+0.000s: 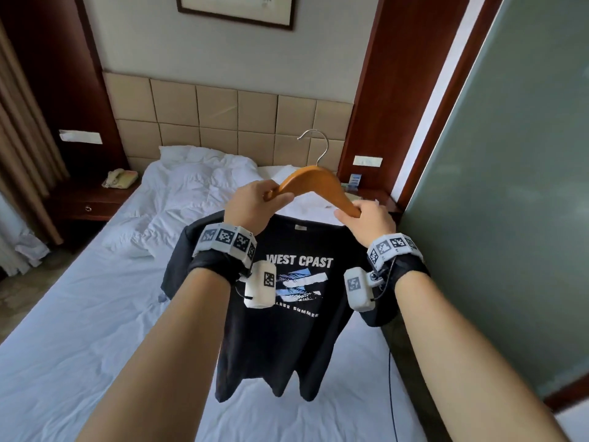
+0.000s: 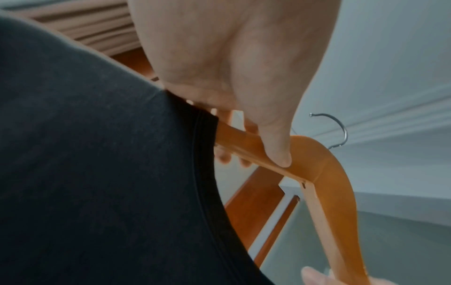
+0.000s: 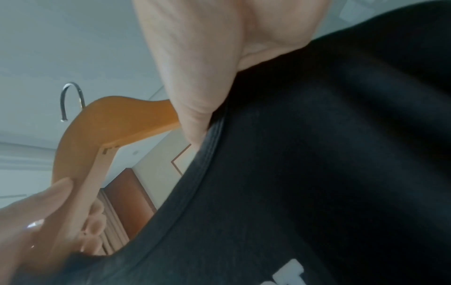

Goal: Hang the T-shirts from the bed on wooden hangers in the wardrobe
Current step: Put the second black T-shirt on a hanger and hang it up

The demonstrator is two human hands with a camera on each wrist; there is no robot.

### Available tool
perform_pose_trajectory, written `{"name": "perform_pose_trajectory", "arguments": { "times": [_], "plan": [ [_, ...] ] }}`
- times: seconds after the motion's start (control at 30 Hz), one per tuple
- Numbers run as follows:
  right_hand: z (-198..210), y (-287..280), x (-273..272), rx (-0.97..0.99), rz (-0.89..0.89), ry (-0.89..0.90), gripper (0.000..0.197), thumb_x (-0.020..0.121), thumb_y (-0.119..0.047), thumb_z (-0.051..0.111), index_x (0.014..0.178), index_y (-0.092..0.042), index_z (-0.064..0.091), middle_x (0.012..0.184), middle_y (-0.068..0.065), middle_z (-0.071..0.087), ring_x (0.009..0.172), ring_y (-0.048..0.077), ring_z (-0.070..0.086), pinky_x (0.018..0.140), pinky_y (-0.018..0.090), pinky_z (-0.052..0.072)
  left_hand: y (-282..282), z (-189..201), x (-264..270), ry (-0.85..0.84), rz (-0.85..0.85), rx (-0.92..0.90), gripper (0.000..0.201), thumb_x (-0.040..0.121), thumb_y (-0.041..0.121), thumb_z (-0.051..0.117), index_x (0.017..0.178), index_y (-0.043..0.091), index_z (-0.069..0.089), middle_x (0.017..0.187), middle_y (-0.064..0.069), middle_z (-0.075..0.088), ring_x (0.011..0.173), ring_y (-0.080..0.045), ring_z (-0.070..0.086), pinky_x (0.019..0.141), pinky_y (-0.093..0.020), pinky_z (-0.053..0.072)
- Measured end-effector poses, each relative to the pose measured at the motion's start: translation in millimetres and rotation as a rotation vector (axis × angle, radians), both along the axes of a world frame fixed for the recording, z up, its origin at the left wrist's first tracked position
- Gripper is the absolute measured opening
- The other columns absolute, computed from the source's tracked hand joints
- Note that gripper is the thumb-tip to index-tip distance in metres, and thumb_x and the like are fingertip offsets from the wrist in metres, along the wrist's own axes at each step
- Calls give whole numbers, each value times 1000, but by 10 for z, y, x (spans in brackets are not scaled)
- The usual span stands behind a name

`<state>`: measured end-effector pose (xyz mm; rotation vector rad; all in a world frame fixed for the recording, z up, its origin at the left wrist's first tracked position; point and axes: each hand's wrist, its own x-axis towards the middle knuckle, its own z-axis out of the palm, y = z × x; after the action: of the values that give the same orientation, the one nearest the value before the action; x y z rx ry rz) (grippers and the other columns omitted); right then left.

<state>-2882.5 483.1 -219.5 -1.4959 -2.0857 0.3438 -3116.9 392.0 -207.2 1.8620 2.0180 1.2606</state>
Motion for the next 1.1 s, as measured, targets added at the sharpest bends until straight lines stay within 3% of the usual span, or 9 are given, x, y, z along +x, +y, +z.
{"name": "perform_pose_trajectory", "arguments": {
  "times": [0.07, 0.17, 0.27, 0.4, 0.5, 0.77, 0.9, 1.0, 1.1],
  "plan": [
    [94, -36, 241, 19, -33, -5, 34, 88, -55, 62, 81, -22, 67, 75, -5, 65, 69, 19, 59, 62, 29, 44, 78, 96, 152, 10, -31, -47, 33, 89, 54, 61, 88, 21, 64, 74, 2, 60, 67, -16, 55, 59, -27, 39],
    [191, -71, 649, 31, -66, 39, 32, 86, -58, 61, 71, -30, 62, 69, -8, 61, 70, 22, 60, 62, 31, 47, 147, 280, 451, 93, -51, -201, 45, 88, 67, 53, 97, 24, 59, 86, 3, 62, 78, -16, 60, 69, -30, 45],
    [295, -158, 1123, 44, -103, 145, 35, 82, -58, 62, 66, -27, 60, 60, -6, 57, 66, 29, 62, 64, 40, 52, 131, 468, 862, 242, -62, -301, 55, 87, 75, 42, 84, 22, 57, 76, 1, 58, 68, -14, 55, 62, -29, 40],
    [459, -385, 1792, 78, -165, 193, 38, 88, -46, 66, 70, -14, 58, 60, 0, 54, 55, 22, 51, 54, 30, 39, 47, 682, 1500, 370, -19, -235, 64, 76, 88, 39, 66, 28, 59, 68, 2, 63, 63, -15, 61, 56, -26, 45],
    [590, -631, 2300, 110, -245, 166, 41, 91, -44, 63, 63, -18, 47, 57, -3, 46, 52, 20, 43, 50, 27, 31, -94, 858, 2043, 417, -8, -168, 64, 76, 87, 43, 66, 26, 58, 66, 3, 60, 59, -13, 57, 53, -25, 40],
    [861, -1286, 3606, 213, -502, 47, 42, 91, -51, 57, 74, -13, 54, 70, 8, 61, 67, 35, 56, 55, 31, 35, -330, 1180, 3394, 494, 22, -19, 78, 62, 95, 47, 70, 19, 60, 65, 1, 57, 61, -21, 56, 56, -28, 39],
    [959, -1537, 4207, 240, -586, 31, 35, 92, -50, 59, 78, -18, 59, 74, 5, 62, 72, 34, 58, 59, 31, 37, -334, 1238, 4015, 514, -114, 33, 70, 70, 89, 47, 85, 23, 61, 81, 1, 62, 76, -26, 61, 71, -35, 49],
    [1030, -1679, 4644, 245, -647, 45, 39, 91, -50, 59, 71, -17, 52, 69, 1, 58, 70, 32, 60, 55, 30, 35, -264, 1260, 4522, 525, -287, 67, 54, 77, 77, 52, 100, 29, 60, 91, 3, 64, 88, -27, 62, 84, -38, 43],
    [1107, -1815, 5048, 253, -696, 12, 34, 91, -46, 60, 78, -15, 58, 70, 1, 58, 67, 28, 57, 56, 30, 36, -183, 1304, 5112, 513, -426, 95, 45, 84, 68, 54, 104, 28, 56, 89, 1, 59, 93, -31, 63, 81, -37, 44]
  ]
}}
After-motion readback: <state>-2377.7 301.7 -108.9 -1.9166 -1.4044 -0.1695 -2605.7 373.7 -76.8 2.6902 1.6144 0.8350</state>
